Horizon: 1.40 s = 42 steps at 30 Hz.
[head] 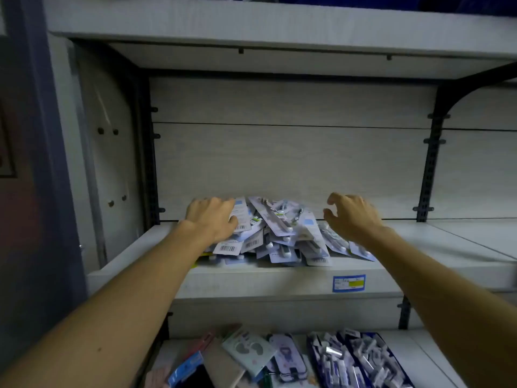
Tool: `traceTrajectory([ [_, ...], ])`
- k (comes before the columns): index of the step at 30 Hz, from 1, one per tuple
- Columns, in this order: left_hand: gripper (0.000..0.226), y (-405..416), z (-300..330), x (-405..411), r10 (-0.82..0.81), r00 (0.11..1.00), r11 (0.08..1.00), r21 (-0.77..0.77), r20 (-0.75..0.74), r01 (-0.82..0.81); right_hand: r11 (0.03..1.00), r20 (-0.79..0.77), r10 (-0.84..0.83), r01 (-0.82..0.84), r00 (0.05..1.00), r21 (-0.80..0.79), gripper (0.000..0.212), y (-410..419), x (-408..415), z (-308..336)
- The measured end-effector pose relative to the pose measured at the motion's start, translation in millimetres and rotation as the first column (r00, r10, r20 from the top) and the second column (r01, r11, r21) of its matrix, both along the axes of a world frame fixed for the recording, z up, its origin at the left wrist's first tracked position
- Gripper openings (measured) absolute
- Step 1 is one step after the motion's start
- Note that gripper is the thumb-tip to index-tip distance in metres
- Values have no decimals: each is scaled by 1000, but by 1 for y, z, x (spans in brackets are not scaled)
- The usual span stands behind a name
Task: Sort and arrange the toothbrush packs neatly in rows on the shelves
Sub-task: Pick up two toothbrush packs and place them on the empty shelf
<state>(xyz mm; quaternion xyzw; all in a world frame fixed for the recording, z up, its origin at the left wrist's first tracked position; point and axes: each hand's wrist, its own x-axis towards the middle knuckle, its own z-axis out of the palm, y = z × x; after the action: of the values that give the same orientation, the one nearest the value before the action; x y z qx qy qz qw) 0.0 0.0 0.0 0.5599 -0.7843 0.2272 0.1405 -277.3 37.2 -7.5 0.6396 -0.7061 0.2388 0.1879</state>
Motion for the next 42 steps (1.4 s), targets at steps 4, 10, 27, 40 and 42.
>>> traceTrajectory([
  [4,33,0,-2,-6,27,1000,1000,-9,16,-26,1000,47,17,-18,999,13,36,-1,4,3],
  [10,38,-4,-4,-13,68,997,997,24,-43,-67,995,151,78,-85,985,43,37,-11,15,6],
  [27,76,-6,1,-36,265,951,957,162,-159,-240,948,301,125,-203,945,244,59,-53,49,-10],
  [40,58,-13,0,-45,326,904,925,290,-275,-246,953,410,123,-223,904,206,54,-66,52,-15],
  [42,51,-14,3,-44,316,894,933,278,-319,-230,968,435,134,-211,891,135,46,-64,49,-13],
])
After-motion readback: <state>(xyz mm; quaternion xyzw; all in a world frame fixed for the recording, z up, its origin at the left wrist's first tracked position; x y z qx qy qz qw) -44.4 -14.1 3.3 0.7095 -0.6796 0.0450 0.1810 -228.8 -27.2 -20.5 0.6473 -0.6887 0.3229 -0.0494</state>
